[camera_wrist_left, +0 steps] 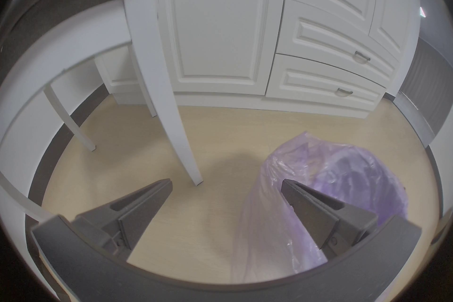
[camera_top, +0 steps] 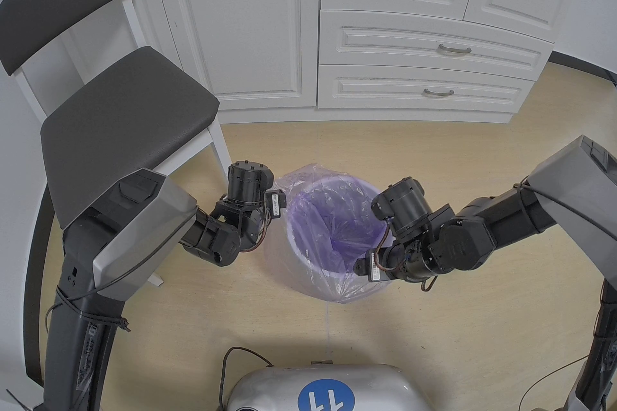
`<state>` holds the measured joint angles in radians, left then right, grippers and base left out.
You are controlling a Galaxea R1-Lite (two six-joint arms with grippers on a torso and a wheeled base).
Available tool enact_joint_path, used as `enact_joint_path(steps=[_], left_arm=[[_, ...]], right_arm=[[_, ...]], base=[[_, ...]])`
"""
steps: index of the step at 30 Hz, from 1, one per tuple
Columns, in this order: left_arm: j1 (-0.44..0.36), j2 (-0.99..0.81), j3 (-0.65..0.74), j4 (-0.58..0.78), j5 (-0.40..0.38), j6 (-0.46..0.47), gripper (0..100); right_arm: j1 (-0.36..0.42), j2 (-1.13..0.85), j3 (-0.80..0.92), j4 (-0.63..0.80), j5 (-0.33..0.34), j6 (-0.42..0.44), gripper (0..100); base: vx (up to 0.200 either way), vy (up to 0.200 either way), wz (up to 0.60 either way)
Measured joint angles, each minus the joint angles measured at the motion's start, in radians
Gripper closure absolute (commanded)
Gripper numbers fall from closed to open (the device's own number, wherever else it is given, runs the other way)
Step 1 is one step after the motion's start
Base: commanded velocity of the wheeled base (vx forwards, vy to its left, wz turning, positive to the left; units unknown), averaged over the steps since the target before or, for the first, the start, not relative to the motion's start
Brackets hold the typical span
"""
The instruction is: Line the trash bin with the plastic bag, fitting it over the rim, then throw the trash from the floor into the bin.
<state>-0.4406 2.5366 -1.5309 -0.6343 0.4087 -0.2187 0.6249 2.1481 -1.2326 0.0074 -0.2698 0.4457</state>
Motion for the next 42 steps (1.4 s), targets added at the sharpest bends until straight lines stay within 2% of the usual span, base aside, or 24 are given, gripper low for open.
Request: enact_joint_path(steps=[15, 26, 34, 42], left_arm=[[0.039, 0.148, -0.101, 0.053, -0.014, -0.004, 0], [0.054, 0.224, -0.207, 0.139, -0.018, -0.083, 0], [0.054, 0.149, -0.142, 0.139, -0.029, -0.100, 0], [0.038, 0.079, -0.061, 0.136, -0.050, -0.096, 0]], right_arm=[[-0.095, 0.022, -0.021, -0.044, 0.019, -0.024, 0], [-0.140, 0.094, -0.069, -0.088, 0.024, -0.015, 0], [-0.143, 0.143, -0.077, -0.224, 0.021, 0.000, 0], [-0.143, 0.190, -0.061, -0.240, 0.013, -0.020, 0]], base=[[0.000, 0.000, 0.00], [0.000, 0.000, 0.00], [0.000, 0.000, 0.00], [0.000, 0.000, 0.00]])
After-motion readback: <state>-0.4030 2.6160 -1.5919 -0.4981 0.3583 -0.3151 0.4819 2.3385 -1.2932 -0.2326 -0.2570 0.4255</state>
